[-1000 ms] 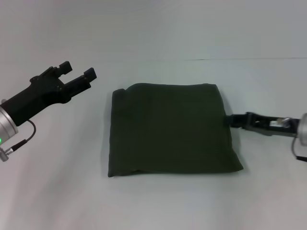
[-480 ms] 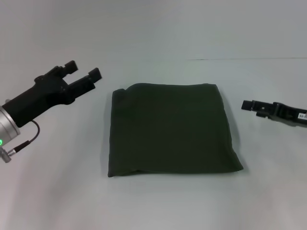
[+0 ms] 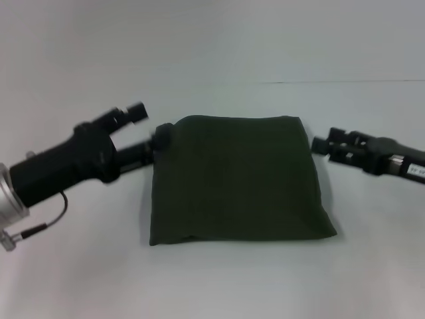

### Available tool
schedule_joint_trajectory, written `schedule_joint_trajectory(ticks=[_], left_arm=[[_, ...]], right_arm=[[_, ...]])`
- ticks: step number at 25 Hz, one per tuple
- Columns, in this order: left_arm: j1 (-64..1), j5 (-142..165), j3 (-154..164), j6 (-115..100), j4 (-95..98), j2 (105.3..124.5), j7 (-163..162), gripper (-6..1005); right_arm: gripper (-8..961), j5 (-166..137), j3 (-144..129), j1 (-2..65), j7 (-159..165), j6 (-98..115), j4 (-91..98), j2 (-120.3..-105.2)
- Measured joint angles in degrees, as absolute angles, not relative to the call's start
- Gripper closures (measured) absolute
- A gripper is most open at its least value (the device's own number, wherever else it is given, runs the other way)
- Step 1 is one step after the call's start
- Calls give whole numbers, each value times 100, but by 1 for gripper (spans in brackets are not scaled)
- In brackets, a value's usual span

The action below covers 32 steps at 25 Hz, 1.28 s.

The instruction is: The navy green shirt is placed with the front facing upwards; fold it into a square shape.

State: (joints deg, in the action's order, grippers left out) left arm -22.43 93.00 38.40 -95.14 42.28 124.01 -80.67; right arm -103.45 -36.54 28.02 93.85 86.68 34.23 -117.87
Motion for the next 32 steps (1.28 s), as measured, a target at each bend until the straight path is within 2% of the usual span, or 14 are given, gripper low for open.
schedule_joint_trajectory(ticks=[6, 12, 32], left_arm=[[-2258, 9924, 3892, -9771, 4257, 12403, -8074, 91], [-2220, 10433, 3876, -9947, 4278, 12410, -8078, 92], [-2206, 10914, 3762, -10238, 4359, 12401, -8366, 91]], right_arm=[[29, -10357, -4191, 2849, 8853, 8769, 3461, -11849], [32, -10391, -4885, 2870, 8775, 8856, 3549, -11782], [38, -10635, -5105, 2841, 8764, 9078, 3709, -11774]])
